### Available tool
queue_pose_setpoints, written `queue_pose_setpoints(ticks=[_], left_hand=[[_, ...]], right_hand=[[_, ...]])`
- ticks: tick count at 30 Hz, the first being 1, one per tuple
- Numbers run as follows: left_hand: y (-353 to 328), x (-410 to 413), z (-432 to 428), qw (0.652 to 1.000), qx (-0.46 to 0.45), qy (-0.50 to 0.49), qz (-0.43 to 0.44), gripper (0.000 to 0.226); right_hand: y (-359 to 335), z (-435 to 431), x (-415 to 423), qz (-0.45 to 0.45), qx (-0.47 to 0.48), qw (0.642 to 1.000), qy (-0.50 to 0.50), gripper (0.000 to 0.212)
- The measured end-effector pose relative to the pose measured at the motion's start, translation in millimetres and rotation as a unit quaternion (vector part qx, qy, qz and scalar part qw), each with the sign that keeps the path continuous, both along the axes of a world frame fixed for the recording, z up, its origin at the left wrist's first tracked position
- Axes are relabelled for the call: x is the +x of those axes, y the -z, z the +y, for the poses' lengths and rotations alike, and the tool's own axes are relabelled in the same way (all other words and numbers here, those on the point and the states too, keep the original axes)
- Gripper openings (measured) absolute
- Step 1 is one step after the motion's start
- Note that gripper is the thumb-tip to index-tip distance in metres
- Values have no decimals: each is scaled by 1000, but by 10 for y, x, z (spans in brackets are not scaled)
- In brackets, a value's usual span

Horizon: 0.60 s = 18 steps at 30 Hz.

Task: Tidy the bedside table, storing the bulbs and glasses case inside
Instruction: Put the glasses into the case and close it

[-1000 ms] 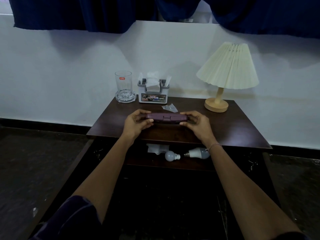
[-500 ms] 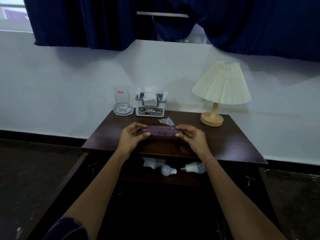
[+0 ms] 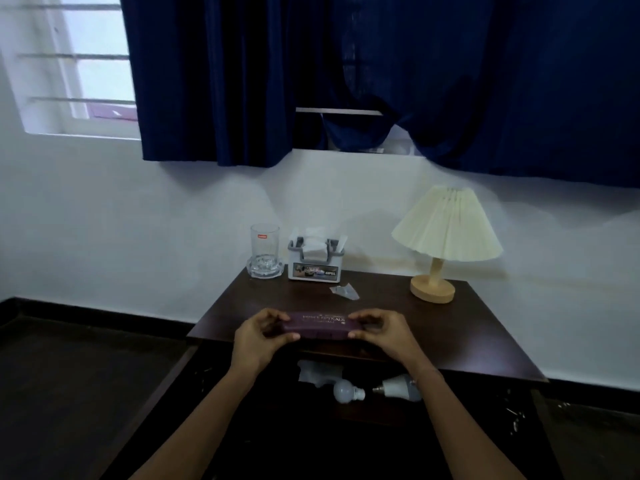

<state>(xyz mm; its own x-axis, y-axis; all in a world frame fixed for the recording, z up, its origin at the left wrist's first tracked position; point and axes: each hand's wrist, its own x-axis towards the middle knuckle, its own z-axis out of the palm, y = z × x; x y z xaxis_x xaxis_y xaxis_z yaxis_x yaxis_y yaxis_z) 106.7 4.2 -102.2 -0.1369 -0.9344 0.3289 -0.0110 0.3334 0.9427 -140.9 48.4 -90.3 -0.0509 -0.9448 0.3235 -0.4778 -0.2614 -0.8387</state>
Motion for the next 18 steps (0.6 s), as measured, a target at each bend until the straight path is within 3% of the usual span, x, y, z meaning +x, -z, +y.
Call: queue_pose_setpoints(ticks=[4, 10, 18], left_hand=[[43, 293, 242, 999, -19, -21, -27, 32], [154, 726, 590, 999, 23, -10, -26, 30], [344, 983, 538, 989, 45, 11, -137, 32]], right_hand=[[47, 249, 211, -19, -32, 999, -24, 28], [186, 634, 656, -28, -85, 995, -42, 29], [548, 705, 962, 2, -73, 997, 4, 25]])
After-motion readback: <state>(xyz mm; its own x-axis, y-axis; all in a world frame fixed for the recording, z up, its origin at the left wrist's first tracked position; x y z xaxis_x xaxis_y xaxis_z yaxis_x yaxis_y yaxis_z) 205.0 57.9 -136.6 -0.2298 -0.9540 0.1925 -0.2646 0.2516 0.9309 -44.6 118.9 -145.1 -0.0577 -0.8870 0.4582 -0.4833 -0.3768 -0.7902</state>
